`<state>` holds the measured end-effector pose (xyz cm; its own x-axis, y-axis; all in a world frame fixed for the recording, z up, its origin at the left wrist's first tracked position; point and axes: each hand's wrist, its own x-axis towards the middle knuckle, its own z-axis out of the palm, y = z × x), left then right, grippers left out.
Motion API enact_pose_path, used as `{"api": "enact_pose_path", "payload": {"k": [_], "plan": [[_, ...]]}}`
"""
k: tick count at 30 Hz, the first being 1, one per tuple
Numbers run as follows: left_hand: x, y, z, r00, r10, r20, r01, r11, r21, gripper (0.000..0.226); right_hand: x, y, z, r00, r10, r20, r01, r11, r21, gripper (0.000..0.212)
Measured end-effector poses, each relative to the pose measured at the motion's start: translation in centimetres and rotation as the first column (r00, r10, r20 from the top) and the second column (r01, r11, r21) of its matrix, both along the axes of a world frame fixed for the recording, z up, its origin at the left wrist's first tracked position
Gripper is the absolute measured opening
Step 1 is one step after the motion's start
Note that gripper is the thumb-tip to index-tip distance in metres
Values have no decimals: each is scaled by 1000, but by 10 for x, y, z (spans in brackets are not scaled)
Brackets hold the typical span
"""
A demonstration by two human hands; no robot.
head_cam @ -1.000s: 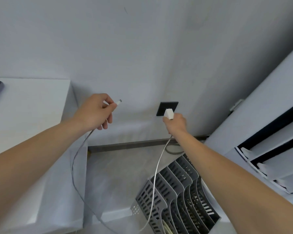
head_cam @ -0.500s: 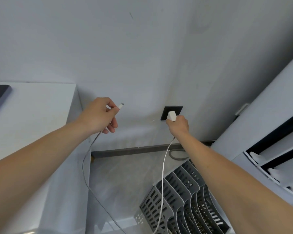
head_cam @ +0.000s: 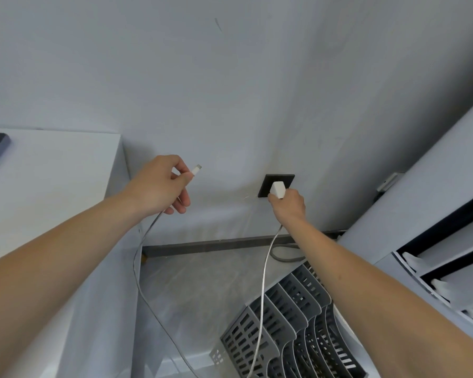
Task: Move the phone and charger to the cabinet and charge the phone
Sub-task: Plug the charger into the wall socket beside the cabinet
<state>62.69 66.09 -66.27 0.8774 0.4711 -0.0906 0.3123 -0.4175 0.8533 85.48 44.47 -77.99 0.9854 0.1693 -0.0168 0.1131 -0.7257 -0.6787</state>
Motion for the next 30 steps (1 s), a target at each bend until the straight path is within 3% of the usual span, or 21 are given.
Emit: {"api": "enact_pose_path", "payload": {"k": [22, 30], "plan": [[1, -1, 2, 1000, -2, -5, 1, 1000, -9, 14, 15, 6, -10, 999, -3, 35, 1, 998, 58, 43], [1, -3, 4, 1000, -2, -1, 2, 999, -39, 15, 20, 5, -4, 996, 54, 76, -50, 997, -57, 41]]}}
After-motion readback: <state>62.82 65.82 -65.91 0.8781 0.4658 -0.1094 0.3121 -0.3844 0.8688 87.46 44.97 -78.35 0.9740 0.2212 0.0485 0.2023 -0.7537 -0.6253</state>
